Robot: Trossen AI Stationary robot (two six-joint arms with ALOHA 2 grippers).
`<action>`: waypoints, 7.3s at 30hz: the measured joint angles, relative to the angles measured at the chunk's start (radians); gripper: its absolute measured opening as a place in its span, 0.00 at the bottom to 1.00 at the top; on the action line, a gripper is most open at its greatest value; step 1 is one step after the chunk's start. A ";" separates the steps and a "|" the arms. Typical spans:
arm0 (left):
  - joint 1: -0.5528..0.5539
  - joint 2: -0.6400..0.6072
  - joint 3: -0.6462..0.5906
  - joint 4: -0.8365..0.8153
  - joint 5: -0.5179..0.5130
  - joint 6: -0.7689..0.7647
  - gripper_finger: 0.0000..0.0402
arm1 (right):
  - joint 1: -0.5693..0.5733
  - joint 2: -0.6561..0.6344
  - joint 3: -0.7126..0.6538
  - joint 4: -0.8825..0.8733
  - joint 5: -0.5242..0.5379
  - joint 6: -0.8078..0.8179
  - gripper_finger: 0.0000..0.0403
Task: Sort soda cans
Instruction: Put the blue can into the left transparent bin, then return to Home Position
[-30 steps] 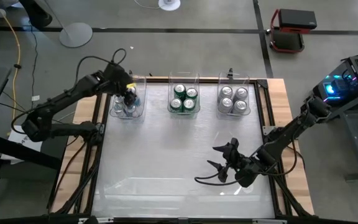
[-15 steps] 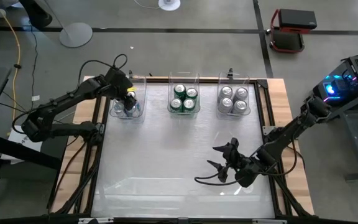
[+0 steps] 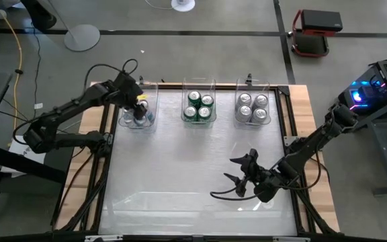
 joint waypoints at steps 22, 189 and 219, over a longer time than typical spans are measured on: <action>-0.107 -0.514 0.096 0.007 0.123 -0.089 0.68 | -0.020 -0.327 0.015 -0.131 -0.233 -0.379 0.57; -0.871 -1.103 -0.813 0.812 -0.175 -0.156 0.00 | -0.517 -1.357 -0.843 0.301 -0.899 -0.676 0.00; -0.871 -1.103 -0.813 0.812 -0.175 -0.156 0.00 | -0.517 -1.357 -0.843 0.299 -0.899 -0.676 0.00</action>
